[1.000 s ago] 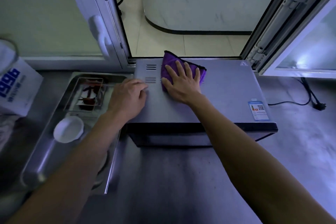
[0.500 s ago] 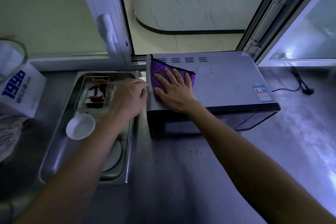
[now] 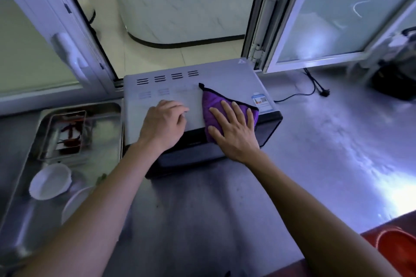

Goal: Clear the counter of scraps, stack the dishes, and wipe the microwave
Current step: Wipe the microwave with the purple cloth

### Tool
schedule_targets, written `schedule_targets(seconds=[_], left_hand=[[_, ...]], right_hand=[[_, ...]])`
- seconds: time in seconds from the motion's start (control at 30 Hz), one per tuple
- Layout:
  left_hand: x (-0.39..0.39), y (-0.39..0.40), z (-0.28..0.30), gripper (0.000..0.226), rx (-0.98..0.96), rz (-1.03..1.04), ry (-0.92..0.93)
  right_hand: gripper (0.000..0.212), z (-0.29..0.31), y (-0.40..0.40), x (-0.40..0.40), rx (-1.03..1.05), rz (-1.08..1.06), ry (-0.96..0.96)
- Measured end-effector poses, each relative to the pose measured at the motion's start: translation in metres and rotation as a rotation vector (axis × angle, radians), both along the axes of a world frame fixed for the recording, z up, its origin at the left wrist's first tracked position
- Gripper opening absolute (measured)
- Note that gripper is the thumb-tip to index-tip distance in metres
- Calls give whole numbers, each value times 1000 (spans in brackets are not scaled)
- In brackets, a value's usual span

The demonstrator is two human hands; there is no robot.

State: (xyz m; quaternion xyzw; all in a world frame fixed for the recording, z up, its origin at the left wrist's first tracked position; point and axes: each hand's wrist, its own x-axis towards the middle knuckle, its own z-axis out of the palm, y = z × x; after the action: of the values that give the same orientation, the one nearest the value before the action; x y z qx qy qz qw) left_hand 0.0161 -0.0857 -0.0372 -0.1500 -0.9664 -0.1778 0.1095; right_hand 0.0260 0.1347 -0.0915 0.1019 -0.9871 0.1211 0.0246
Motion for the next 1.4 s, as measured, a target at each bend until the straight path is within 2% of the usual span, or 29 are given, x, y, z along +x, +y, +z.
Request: schedule_targets(seconds=[0.13,0.27,0.4,0.5,0.6,0.67,0.77,1.0,1.4], left_hand=[[-1,44,-1,28,-40,-70,-16],[1,85,-4,28,-86,-131,-42],[-1,116,-7,30,-129,-173,-47],[-3,132,-12,31,-164,-196,-51],[-2,137,-18,33,-194,-210,-49],[-3,135,-20,34,-193,-221,-50],[-3,129,-22,36,-203,-241,-51],[2,97,-25,35,-182,-243,-37],[20,-25,-23,35,-175,-260,-58]], right_hand=[[63,-18,49,12,38,-97,107],[64,-33,69,15,-64,-214,178],[66,-48,71,17,-351,-394,252],[67,-55,71,13,-597,-448,308],[70,-57,62,7,-848,-540,277],[72,-56,53,3,-971,-602,269],[69,-55,40,0,-980,-632,343],[74,-53,5,0,-1253,-726,249],[75,-53,-128,29,-1378,-784,178]])
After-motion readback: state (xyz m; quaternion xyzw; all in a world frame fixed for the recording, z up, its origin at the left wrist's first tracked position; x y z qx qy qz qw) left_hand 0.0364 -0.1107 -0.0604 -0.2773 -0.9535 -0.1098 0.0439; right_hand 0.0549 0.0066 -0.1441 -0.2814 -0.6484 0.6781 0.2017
